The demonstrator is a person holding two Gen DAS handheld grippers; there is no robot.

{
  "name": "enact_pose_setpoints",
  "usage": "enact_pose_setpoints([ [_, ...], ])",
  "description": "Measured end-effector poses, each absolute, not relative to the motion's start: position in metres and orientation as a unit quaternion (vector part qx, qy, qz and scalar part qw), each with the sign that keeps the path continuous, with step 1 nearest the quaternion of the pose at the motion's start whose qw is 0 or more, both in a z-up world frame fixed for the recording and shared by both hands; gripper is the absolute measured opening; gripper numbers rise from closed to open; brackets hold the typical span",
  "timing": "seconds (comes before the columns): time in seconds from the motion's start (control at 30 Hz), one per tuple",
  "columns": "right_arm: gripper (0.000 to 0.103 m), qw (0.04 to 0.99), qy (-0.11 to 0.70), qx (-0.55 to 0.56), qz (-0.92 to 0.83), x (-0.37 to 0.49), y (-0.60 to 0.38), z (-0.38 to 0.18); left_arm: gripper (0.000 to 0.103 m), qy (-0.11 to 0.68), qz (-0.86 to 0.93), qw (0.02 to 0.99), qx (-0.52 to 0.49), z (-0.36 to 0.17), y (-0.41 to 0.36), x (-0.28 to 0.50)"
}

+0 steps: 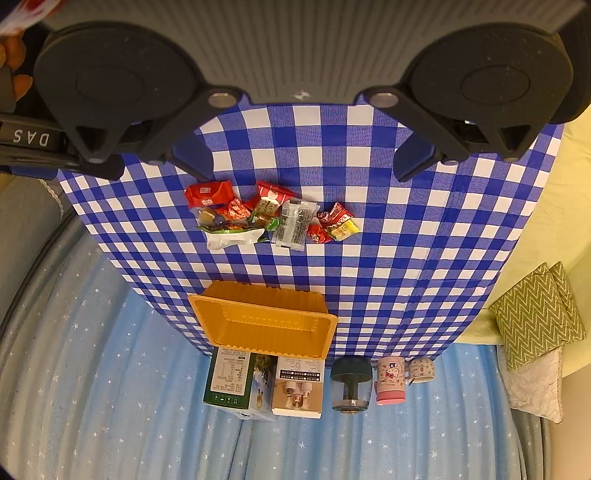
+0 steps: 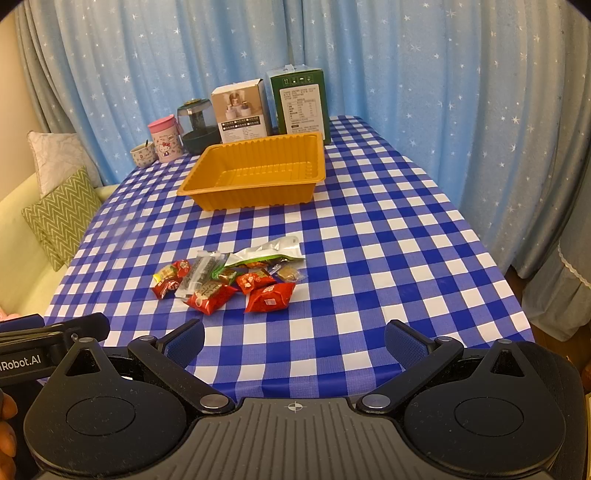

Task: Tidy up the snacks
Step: 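Grasp a red snack packet with the right gripper while the left gripper grasps a red-gold packet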

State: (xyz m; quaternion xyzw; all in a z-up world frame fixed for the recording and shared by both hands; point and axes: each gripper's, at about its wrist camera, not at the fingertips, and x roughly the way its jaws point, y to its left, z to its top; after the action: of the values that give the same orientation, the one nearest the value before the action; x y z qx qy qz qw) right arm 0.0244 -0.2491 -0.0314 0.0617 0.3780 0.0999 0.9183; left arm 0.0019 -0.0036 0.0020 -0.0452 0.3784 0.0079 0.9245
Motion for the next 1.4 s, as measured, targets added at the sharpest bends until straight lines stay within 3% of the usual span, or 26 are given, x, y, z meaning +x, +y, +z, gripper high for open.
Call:
enact_pose_setpoints([
  [0.83,0.102,0.928,0.354,0.066,0.098,0.039,-0.251,-0.046,0.103,0.392,-0.006,0.918,-0.065,-0.018,0.008,0.034],
  [1.0,0.102,0.927,0.354,0.056,0.111,0.063,-0.247,-0.066,0.093,0.412,-0.026,0.909,-0.065,-0.048,0.012,0.062],
  [1.13,0.088,0.922,0.36,0.06,0.131,0.086,-0.245,-0.09,0.086,0.427,-0.048,0.901,-0.057,-0.071,0.011,0.082],
  [1.4,0.083,0.907,0.38,0.01,0.178,0.127,-0.227,-0.132,0.08,0.435,-0.07,0.897,-0.03,-0.099,0.013,0.113],
])
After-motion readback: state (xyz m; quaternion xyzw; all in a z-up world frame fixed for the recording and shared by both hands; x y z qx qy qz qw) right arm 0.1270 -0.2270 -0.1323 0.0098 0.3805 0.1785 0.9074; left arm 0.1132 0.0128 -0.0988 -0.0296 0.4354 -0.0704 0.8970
